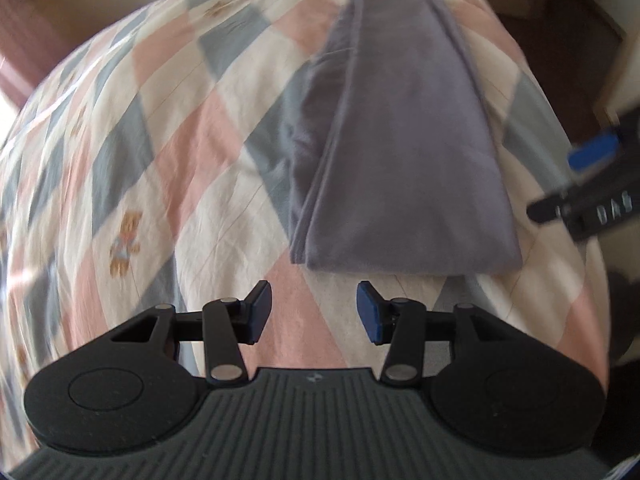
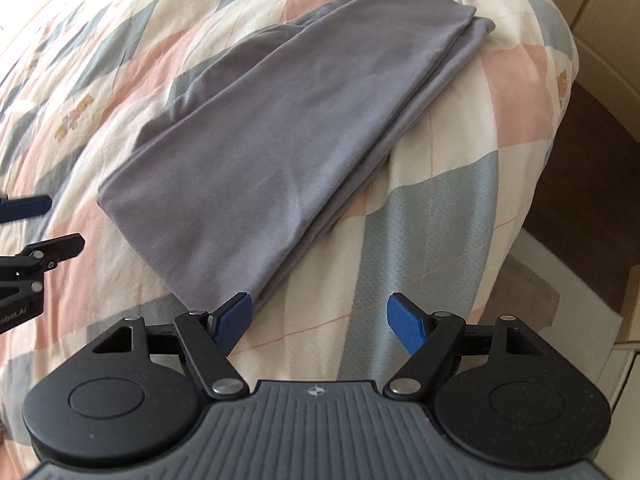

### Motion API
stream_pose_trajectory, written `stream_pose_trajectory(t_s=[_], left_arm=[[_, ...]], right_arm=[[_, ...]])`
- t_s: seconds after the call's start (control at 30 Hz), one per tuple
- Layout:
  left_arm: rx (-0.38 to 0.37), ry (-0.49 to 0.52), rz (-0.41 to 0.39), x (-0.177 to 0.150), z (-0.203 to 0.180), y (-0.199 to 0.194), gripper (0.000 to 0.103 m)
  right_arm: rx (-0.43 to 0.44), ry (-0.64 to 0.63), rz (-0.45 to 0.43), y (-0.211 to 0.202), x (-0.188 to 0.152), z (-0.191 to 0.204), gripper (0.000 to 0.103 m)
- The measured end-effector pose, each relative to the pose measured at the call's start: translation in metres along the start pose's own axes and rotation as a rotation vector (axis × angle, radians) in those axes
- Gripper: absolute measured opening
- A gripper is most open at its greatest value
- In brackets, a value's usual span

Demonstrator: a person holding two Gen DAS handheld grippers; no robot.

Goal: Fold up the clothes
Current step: 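Move both open grippers over the folded grey trousers, then grasp the trouser end with the right gripper while the left gripper grasps beside it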

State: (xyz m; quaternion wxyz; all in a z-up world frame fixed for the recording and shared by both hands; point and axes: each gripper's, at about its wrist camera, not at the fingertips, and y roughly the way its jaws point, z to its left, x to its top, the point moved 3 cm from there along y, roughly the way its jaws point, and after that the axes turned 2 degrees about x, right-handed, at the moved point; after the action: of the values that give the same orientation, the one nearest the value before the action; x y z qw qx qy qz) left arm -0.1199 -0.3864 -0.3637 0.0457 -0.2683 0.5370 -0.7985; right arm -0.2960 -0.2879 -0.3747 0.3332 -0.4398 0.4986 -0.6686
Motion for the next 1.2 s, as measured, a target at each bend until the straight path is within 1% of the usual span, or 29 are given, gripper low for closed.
stream_pose_trajectory(t_s=[0.07,0.13,0.2,0.23,0.27,0.37,0.43,0.5,0.53,0.6,0.7,0.8,0.83,0.87,0.9,0.93,0.97,1.03,1.1,1.2], left_arm=[[0.003,0.105,-0.013,-0.003,-0.009,0.002,0.043],[0.018,0.207,-0.039,-0.005,-0.016,0.004,0.043],[0.048,0.331,-0.076,-0.009,-0.023,0.006,0.043],[0.079,0.41,-0.103,-0.013,-0.028,0.008,0.043],[0.12,0.507,-0.135,-0.017,-0.034,0.01,0.044],[0.237,0.802,-0.242,-0.033,-0.049,0.018,0.046],[0.265,0.967,-0.297,-0.045,-0.057,0.024,0.048],[0.275,1.097,-0.342,-0.056,-0.063,0.031,0.049],[0.275,1.145,-0.357,-0.06,-0.065,0.035,0.05],[0.281,1.204,-0.372,-0.064,-0.068,0.046,0.052],[0.292,1.252,-0.386,-0.067,-0.067,0.063,0.052],[0.337,1.327,-0.416,-0.069,-0.064,0.079,0.051],[0.358,1.348,-0.425,-0.068,-0.063,0.083,0.048],[0.372,1.365,-0.426,-0.067,-0.06,0.086,0.04],[0.365,1.375,-0.421,-0.067,-0.057,0.087,0.033],[0.347,1.366,-0.409,-0.065,-0.055,0.086,0.025],[0.324,1.345,-0.4,-0.061,-0.055,0.083,0.021],[0.267,1.293,-0.38,-0.047,-0.053,0.071,0.019],[0.204,1.172,-0.336,-0.02,-0.049,0.057,0.019],[0.11,0.954,-0.251,0.03,-0.04,0.037,0.019]], right_arm=[[-0.001,0.001,0.006,0.002,-0.001,-0.002,0.077],[0.0,0.0,-0.008,0.001,-0.002,-0.004,0.077],[-0.002,-0.05,-0.055,-0.003,-0.006,0.0,0.077],[-0.004,-0.098,-0.092,-0.006,-0.008,0.005,0.077],[-0.004,-0.173,-0.137,-0.009,-0.013,0.012,0.077],[-0.006,-0.474,-0.26,-0.016,-0.037,0.045,0.077],[-0.019,-0.66,-0.299,-0.011,-0.056,0.066,0.078],[-0.067,-0.81,-0.314,0.0,-0.073,0.083,0.077],[-0.094,-0.867,-0.318,0.009,-0.079,0.089,0.077],[-0.135,-0.944,-0.335,0.023,-0.086,0.096,0.071],[-0.187,-1.027,-0.365,0.04,-0.092,0.101,0.068],[-0.235,-1.085,-0.388,0.053,-0.092,0.099,0.066],[-0.244,-1.096,-0.392,0.057,-0.09,0.098,0.062],[-0.245,-1.102,-0.395,0.06,-0.085,0.095,0.054],[-0.231,-1.102,-0.392,0.061,-0.081,0.092,0.05],[-0.191,-1.092,-0.381,0.06,-0.075,0.088,0.04],[-0.131,-1.07,-0.372,0.055,-0.068,0.083,0.031],[0.009,-0.991,-0.35,0.04,-0.051,0.069,0.016],[0.167,-0.894,-0.318,0.023,-0.03,0.049,0.015],[0.418,-0.743,-0.246,0.003,0.013,0.012,0.015]])
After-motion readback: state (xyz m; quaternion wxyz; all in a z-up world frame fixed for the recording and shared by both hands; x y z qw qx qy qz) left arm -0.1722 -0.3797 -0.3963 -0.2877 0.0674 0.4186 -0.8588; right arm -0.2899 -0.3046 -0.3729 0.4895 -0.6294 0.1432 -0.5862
